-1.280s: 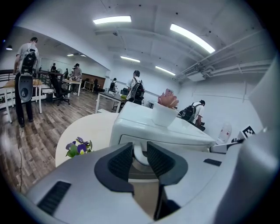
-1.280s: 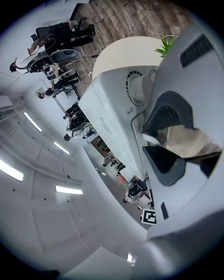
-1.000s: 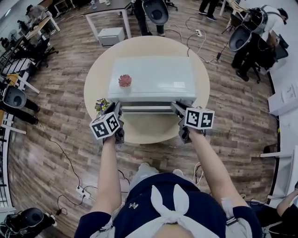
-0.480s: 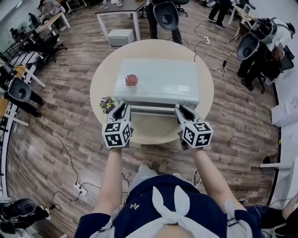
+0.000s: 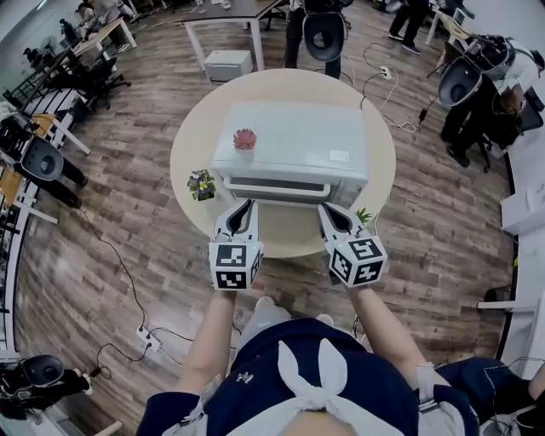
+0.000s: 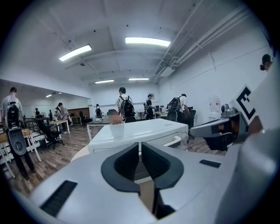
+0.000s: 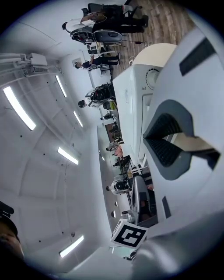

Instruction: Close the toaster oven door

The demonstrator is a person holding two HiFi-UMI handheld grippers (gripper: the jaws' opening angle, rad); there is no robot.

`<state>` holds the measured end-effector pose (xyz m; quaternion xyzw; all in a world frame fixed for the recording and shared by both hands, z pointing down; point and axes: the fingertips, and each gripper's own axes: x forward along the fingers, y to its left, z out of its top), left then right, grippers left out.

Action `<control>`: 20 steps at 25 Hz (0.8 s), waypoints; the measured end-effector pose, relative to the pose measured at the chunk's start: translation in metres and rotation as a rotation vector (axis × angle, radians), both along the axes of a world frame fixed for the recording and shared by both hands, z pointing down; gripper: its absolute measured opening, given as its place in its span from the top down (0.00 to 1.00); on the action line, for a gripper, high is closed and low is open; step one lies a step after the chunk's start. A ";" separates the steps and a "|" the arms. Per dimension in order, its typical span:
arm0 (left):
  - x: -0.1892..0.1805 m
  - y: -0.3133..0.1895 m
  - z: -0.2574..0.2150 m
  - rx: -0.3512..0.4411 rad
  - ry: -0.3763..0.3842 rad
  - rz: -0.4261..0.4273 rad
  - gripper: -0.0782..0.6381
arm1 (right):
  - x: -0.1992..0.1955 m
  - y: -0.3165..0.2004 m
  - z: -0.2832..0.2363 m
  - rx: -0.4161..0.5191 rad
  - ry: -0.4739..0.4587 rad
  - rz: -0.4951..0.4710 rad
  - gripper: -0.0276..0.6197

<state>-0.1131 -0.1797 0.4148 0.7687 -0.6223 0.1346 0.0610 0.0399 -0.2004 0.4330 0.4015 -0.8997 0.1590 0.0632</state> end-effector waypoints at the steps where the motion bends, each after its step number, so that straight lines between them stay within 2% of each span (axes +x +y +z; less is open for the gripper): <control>1: 0.003 0.004 0.000 -0.003 0.011 0.001 0.84 | -0.001 0.004 0.000 -0.002 -0.001 -0.008 0.95; 9: 0.023 0.033 -0.002 -0.013 0.076 0.027 0.86 | -0.008 0.034 0.004 -0.005 0.023 -0.069 0.95; 20: 0.037 0.062 0.002 -0.027 0.098 0.029 0.86 | -0.007 0.058 0.001 0.011 0.032 -0.096 0.95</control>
